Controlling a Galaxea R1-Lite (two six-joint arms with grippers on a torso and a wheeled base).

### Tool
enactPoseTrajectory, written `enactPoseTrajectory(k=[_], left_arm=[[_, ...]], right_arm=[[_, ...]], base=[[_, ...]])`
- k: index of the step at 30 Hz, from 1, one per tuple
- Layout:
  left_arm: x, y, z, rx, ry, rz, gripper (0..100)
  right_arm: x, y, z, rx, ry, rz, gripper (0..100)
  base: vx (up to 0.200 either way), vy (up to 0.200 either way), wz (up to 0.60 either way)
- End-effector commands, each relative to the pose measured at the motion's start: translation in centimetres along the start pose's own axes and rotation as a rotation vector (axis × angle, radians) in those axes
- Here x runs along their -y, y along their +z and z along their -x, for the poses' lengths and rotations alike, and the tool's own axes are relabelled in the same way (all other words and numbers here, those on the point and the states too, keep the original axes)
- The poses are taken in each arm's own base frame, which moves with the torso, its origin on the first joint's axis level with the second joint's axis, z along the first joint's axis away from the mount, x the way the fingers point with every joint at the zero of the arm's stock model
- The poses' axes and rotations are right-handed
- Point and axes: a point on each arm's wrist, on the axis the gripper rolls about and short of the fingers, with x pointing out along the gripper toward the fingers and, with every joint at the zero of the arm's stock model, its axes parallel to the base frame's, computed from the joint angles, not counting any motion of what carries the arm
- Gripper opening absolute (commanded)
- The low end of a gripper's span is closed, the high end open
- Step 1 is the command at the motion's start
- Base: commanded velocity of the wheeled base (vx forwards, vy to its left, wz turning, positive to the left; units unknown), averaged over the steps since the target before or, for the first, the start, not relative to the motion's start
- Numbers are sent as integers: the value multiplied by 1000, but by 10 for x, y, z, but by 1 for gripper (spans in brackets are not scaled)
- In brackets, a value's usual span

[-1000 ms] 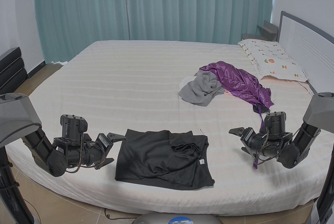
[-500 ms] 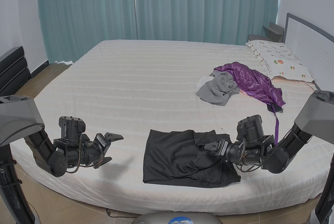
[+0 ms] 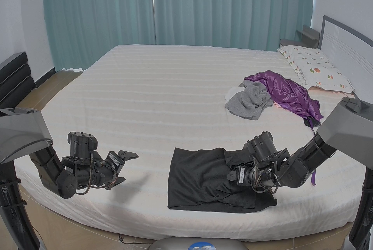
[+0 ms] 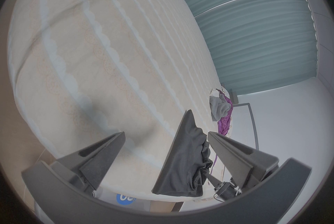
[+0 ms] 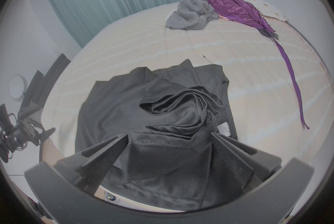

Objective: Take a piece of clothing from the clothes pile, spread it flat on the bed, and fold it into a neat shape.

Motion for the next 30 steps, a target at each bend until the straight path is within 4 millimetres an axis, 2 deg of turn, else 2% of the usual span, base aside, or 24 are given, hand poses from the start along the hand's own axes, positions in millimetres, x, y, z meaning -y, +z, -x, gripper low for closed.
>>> enactPoseTrajectory(k=[1,5,6,9,12,13,15,18,21,25,30], left_arm=[[-1,0,-1,-2,3,1,100],[-1,-1,-1,-1,2,-2,100],[-1,-1,-1,-1,2,-2,100],[-1,-1,-1,-1,2,-2,100],[-1,-1,-1,-1,2,-2,100],[-1,-1,-1,-1,2,-2,100],[-1,-1,-1,-1,2,-2,100],[-1,0,-1,-1,2,-2,100],[-1,-1,-1,-2,3,-2,100],[-1,-1,-1,-2,3,-2,100],[-1,-1,-1,-2,3,-2,100]], right_arm=[[9,-5,-5,-41,-46,11,100],[19,-11,8,-83,-78,32,100],[28,-11,18,-85,-90,28,100],[41,-13,32,-89,-103,30,100],[61,-25,53,-114,-115,33,100],[61,-25,53,-114,-115,33,100],[75,-32,65,-123,-117,16,100],[81,-30,78,-113,-68,-12,100],[78,-24,88,-98,31,-39,100],[72,-19,85,-92,134,-48,100],[65,-19,64,-103,219,-64,100]], base=[[0,0,0],[0,0,0],[0,0,0],[0,0,0],[0,0,0],[0,0,0],[0,0,0],[0,0,0],[0,0,0],[0,0,0],[0,0,0]])
